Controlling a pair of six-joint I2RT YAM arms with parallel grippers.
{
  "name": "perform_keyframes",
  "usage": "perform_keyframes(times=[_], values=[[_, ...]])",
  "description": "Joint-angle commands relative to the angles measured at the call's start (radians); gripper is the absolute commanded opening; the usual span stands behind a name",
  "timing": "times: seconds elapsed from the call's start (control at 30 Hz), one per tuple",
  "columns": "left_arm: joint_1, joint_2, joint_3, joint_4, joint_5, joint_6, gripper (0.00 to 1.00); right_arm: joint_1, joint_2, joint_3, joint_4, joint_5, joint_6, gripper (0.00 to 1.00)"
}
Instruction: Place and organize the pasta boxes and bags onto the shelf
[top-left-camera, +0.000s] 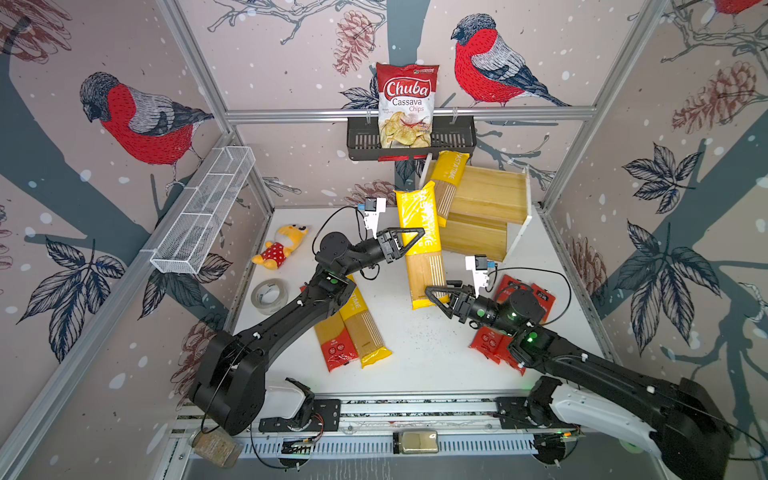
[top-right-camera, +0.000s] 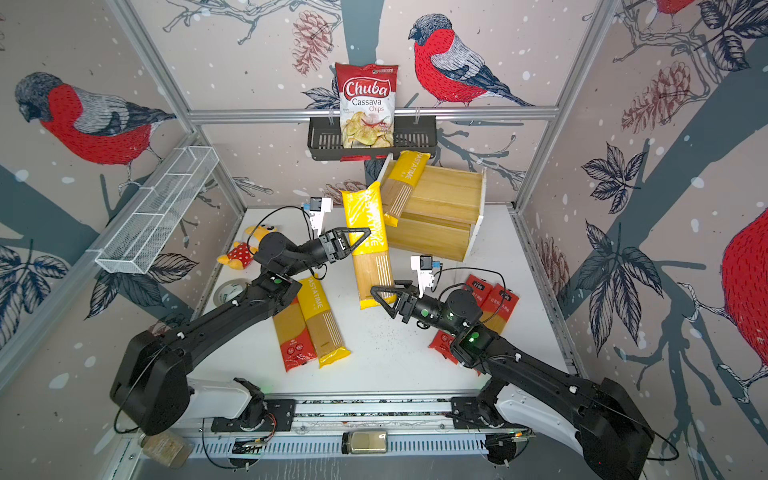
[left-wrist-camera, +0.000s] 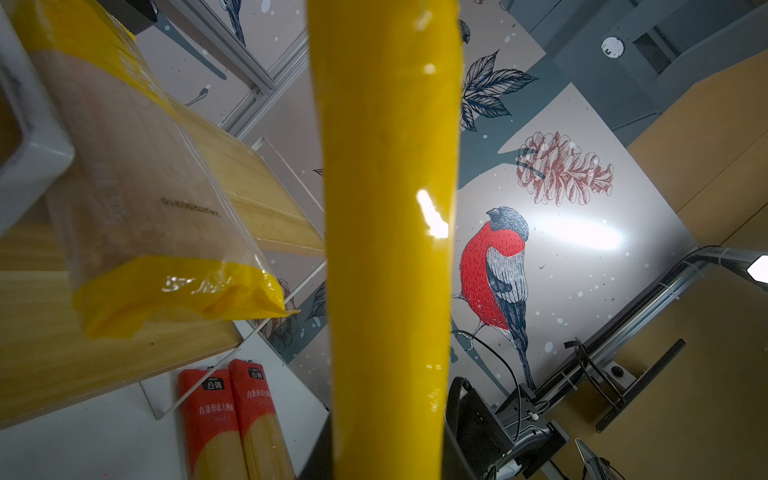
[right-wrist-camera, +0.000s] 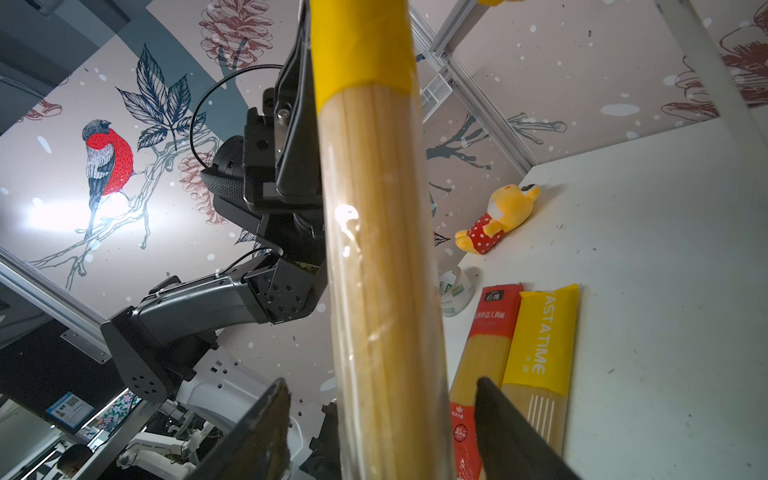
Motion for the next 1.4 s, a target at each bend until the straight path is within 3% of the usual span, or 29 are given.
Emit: perform_keyframes(times=[0.0,0.43,0.63,0.8,1.1,1.23,1.37], values=[[-0.005,0.001,0.009,0.153,-0.014,-0.007,0.00,0.002,-0.003,-0.001,0.055,0.012,0.019,0.68],[-0.006,-0.003,-0.013,0.175,-0.025,-0.009,0.00,0.001,0.047,-0.001,0.154,-0.016,0.056,0.47],[-0.008,-0.004,-0.010,0.173,-0.025,-0.008,0.00,0.000,0.022,-0.012,0.132,0.030,0.032,0.23],[-0.008,-0.004,-0.012,0.178,-0.024,-0.014,0.22,0.001,-0.007,0.013,0.075,0.060,-0.006,0.12],[0.004,-0.040,-0.037,0.116,-0.046,0.031,0.60,-0.056,-0.019,0.156,-0.029,0.068,-0.044,0.03],[0.022,-0.070,-0.074,0.106,-0.062,0.030,0.69,-0.091,-0.023,0.224,-0.061,0.077,-0.027,0.02],[0.031,-0.113,-0.111,0.053,-0.081,0.065,0.70,-0.124,-0.016,0.325,-0.165,0.178,0.027,0.01]])
